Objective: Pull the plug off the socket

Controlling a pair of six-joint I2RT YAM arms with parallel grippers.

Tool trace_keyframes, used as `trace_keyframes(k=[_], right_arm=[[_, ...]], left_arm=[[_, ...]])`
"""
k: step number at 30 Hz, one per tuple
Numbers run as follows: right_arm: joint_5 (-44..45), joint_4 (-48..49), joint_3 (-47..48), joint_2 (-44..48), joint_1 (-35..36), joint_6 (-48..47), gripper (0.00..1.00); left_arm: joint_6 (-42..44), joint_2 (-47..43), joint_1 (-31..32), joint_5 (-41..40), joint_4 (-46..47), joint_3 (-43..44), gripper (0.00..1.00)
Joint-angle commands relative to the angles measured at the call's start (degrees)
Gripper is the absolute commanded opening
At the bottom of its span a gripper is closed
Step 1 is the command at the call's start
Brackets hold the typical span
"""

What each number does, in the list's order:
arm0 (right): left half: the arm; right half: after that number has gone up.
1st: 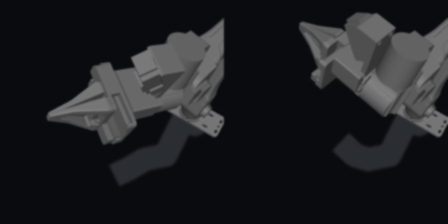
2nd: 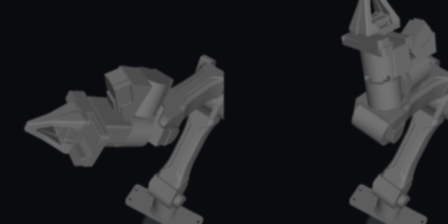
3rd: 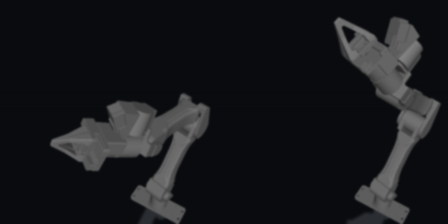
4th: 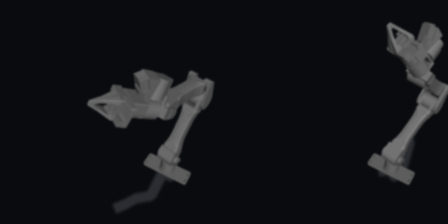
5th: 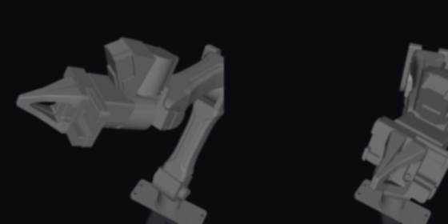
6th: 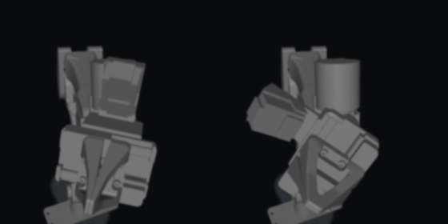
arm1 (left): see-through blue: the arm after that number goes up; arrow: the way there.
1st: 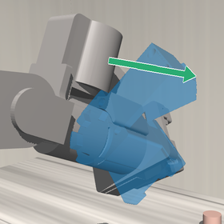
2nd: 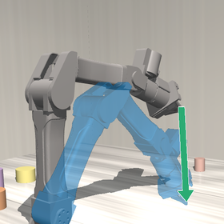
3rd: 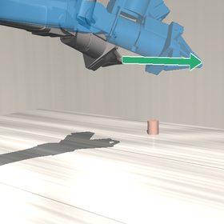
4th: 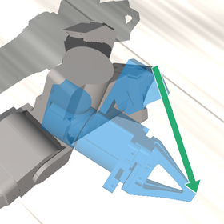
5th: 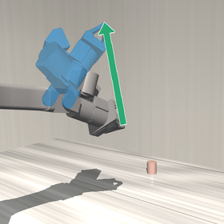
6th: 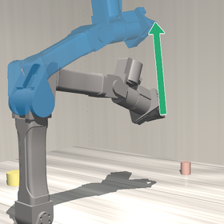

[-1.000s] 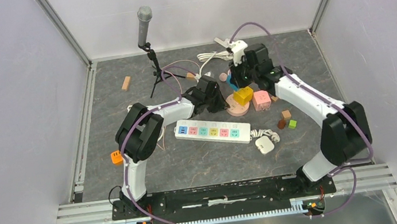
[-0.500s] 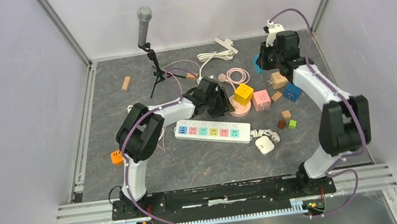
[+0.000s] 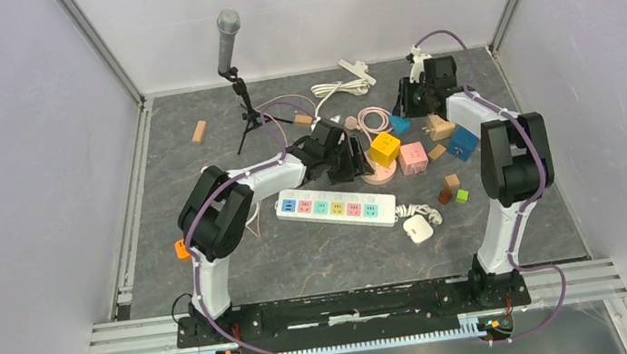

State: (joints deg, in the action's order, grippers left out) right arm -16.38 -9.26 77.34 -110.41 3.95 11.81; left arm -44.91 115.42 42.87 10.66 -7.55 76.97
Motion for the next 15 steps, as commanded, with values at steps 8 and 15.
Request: trace_keyframes(k=[8,15], right_arm=[[5.57,-0.90,1.78,2.31,-0.82,-6.63,0.71],[-1.04,1.74,-3.05,11.84,-0.24,-9.38,0.85]], left_arm=[[4.66,-4.95,0.27,-0.41,2.21,-0.94,0.72],[3.75,-5.33,0.28,-3.42,1.47,-1.38,0.71]])
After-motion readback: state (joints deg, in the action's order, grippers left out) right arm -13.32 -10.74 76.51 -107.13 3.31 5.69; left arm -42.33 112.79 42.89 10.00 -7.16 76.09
